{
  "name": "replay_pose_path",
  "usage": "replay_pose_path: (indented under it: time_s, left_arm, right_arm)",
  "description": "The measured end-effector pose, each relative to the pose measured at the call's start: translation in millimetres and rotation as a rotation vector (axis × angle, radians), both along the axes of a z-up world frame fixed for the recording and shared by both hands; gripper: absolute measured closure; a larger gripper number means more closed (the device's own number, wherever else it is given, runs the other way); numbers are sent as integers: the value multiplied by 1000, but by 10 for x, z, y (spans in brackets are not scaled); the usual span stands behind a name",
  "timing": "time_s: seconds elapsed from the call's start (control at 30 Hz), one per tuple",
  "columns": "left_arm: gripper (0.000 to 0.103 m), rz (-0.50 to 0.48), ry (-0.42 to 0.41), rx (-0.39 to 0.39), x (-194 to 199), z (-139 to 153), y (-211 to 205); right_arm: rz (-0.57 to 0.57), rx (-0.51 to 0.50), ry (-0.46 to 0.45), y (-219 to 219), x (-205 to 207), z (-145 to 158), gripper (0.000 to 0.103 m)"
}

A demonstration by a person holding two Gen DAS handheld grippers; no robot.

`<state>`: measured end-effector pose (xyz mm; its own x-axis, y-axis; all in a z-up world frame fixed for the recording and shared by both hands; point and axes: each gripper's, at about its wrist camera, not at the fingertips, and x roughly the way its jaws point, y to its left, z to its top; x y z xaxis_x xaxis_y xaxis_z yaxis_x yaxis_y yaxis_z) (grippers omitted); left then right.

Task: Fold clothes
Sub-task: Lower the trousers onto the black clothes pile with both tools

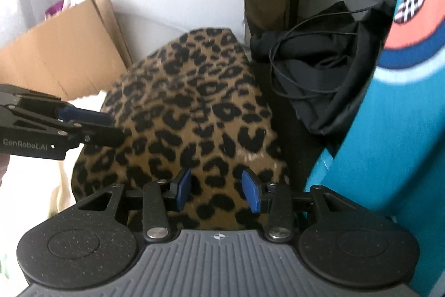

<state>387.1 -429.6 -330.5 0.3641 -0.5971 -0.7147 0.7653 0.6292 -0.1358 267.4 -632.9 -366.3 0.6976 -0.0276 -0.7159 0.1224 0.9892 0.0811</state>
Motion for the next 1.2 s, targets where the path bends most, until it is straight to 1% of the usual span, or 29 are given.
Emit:
replay_pose_path:
  time_s: [0.1, 0.2, 0.3, 0.43, 0.53, 0.63, 0.7, 0.8, 0.87, 0.93, 1.0, 1.07, 1.13, 1.17, 1.2]
  left_arm:
    - [62, 2, -4, 0, -52, -33, 61]
    - [62, 3, -16, 24, -123, -45, 95]
    - [62, 11, -8, 35, -185, -60, 156]
    - [64, 33, -5, 42, -267, -1, 236]
    - [61, 32, -10, 22, -344, 103, 270]
    - [55, 43, -8, -11, -431, 185, 277]
    - [54, 57, 4, -19, -477, 167, 263]
    - [54, 80, 28, -24, -538, 101, 238]
    - [54, 111, 56, -25, -569, 23, 236]
    - [54, 159, 94, -33, -578, -59, 266]
    - [54, 220, 107, -44, -594, -118, 306]
    - [54, 279, 152, -65, -606, -185, 358]
    - [53, 314, 184, -74, -609, -216, 402]
    - [50, 326, 189, -70, -615, -214, 417]
    - [43, 330, 187, -59, -622, -200, 426]
  right_arm:
    - [-10, 7, 6, -37, -101, -53, 55]
    - [-16, 5, 15, -44, -204, -106, 55]
    - [-18, -10, 28, -12, -305, -140, 55]
    - [-29, -26, 36, 33, -419, -119, 55]
    - [-31, -12, 3, 60, -486, -10, 55]
    - [-47, 6, -25, 98, -533, 80, 54]
    - [-56, 19, -35, 133, -544, 101, 54]
    - [-51, 6, -22, 251, -537, 48, 54]
    - [-51, 1, -7, 328, -527, -19, 54]
    - [-56, -5, 11, 398, -528, -92, 54]
    - [-69, -10, 23, 447, -547, -152, 54]
    - [-101, 5, 40, 466, -581, -188, 54]
    - [-116, 20, 54, 487, -618, -202, 54]
    - [-120, 22, 59, 503, -635, -200, 54]
    - [-123, 22, 64, 515, -653, -193, 54]
